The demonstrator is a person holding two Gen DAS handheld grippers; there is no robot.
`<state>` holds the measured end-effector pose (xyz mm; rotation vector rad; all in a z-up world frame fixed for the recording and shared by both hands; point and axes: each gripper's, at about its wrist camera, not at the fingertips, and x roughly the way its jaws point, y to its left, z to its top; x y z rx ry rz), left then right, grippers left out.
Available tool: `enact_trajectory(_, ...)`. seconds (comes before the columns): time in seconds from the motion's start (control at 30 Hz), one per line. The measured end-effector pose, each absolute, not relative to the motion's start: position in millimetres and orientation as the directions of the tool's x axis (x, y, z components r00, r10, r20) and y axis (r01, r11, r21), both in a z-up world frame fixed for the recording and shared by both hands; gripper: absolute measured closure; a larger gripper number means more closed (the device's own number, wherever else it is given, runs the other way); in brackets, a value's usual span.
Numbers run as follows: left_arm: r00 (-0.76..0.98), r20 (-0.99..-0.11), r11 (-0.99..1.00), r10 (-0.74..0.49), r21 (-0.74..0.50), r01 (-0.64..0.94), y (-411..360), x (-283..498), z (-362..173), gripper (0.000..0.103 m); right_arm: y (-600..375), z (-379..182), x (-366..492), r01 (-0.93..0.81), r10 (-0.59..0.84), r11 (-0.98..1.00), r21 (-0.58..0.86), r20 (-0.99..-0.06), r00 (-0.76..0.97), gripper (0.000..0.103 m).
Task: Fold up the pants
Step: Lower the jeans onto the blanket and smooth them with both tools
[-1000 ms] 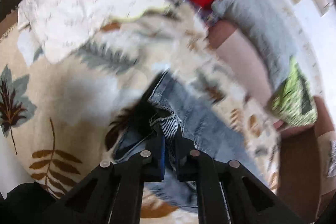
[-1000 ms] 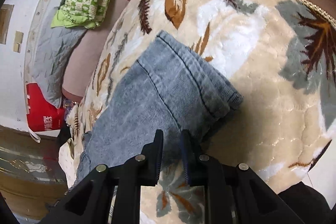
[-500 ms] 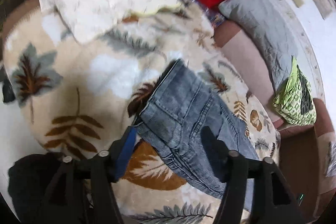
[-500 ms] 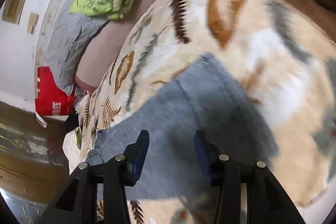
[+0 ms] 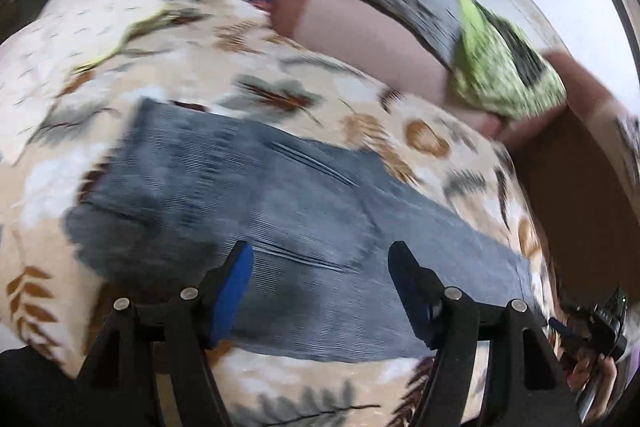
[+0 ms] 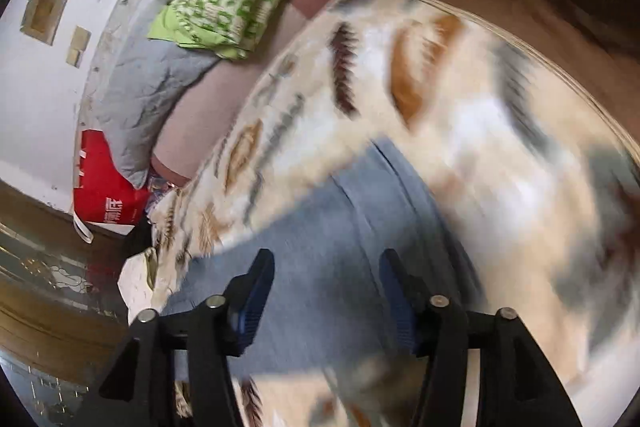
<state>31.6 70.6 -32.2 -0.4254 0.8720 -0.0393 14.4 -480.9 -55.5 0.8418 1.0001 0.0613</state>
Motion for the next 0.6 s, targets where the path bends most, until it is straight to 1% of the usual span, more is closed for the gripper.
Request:
enact_trajectory(0.1,0.631,-0.744,0.947,-0.22,-0.317,-0.044,33,42,-33,0.032,-481,-85,-18,0.382,0.413,0.656,0.651,-0.733,0.541,0.044)
enact_trajectory(0.23,0.615,-0.766,0.976,-0.185,-0.218,0.022,-12,49,-35,0.032,-487,-111,-17,0.43,0.406,0.613,0.662,-0.732,0.547,0.044)
enact_trajectory(0.37,0.63,-0.766,0.992,-0.127,-0.117,0.057,-43,45,-35,0.032,-493,-106,-9,0.445,0.327,0.645,0.621,-0.751,0.574,0.044)
enact_trajectory(0.43,0.626,-0.774,0.996,-0.094,-0.075,0.056,-50,43,-38,0.032,-496,-108,-8,0.457,0.317,0.636,0.622,-0.751,0.58,0.044)
enact_trajectory(0.6,0.619,-0.781,0.996,-0.086,-0.077,0.042,-51,39,-41,0.032,-499,-110,-8,0.463,0.312,0.635,0.618,-0.754,0.579,0.044)
